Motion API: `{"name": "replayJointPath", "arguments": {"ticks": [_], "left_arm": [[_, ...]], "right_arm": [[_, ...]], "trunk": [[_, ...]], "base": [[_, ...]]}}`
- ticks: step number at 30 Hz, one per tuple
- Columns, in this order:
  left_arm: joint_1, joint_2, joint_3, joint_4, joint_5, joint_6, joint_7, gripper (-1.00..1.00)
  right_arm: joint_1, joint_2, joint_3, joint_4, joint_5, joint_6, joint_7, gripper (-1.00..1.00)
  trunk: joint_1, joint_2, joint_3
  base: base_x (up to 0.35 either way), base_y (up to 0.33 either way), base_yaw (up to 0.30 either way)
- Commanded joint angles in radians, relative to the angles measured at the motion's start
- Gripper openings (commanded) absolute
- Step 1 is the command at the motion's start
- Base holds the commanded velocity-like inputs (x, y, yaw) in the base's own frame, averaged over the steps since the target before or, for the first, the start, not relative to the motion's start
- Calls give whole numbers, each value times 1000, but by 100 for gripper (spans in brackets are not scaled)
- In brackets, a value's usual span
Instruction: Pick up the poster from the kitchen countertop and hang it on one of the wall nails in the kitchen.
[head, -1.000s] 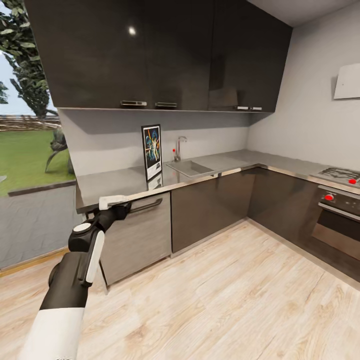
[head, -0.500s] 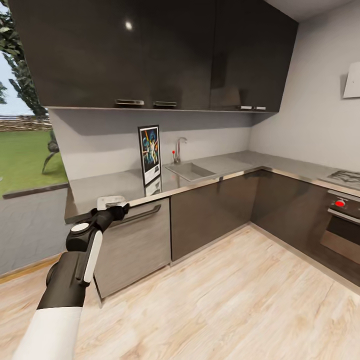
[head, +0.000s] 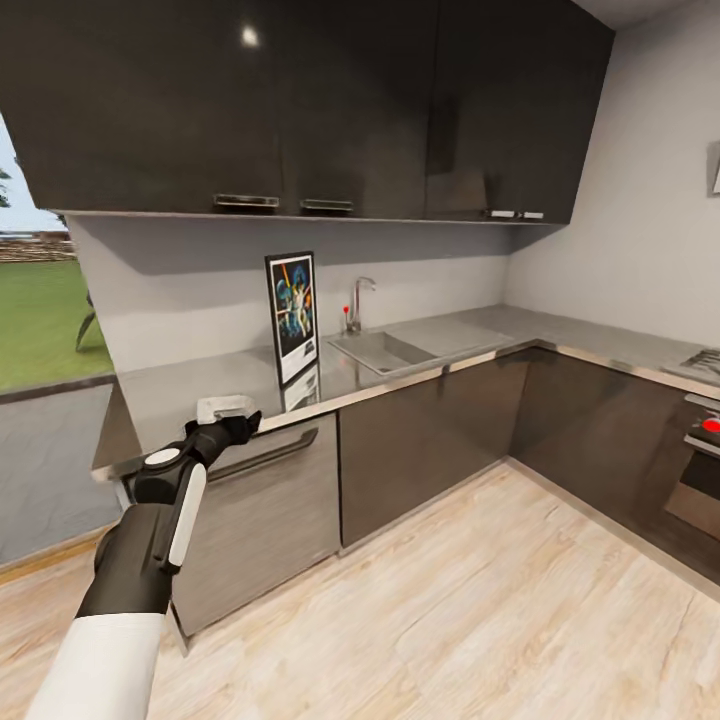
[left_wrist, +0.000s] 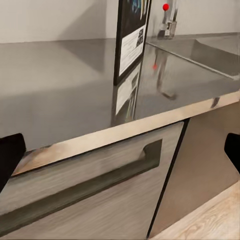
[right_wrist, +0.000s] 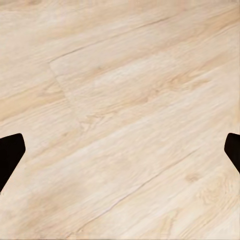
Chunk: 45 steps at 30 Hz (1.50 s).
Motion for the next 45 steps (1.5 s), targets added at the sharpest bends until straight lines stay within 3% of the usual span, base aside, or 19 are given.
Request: {"name": "replayJointPath", "arguments": {"ticks": [1, 36, 39, 45], "left_arm": [[-1, -1, 2, -1, 0, 5, -5, 100], [-1, -1, 1, 3, 0, 5, -14, 100], [-1, -2, -29, 36, -1, 5, -14, 100], [-3, -8, -49, 101, -2, 4, -57, 100]], "right_arm": [[-1, -1, 4, 1, -1, -3, -1, 100], [-1, 1, 6, 4, -1, -2, -1, 100], [-1, 2, 6, 5, -1, -2, -1, 100], [-1, 2, 6, 5, 0, -2, -1, 100]], "trunk": [[1, -1, -1], [1, -1, -1], [1, -1, -1], [1, -1, -1]], "base": [[337, 0, 0], [321, 0, 0], [61, 0, 0], [9, 0, 0]]}}
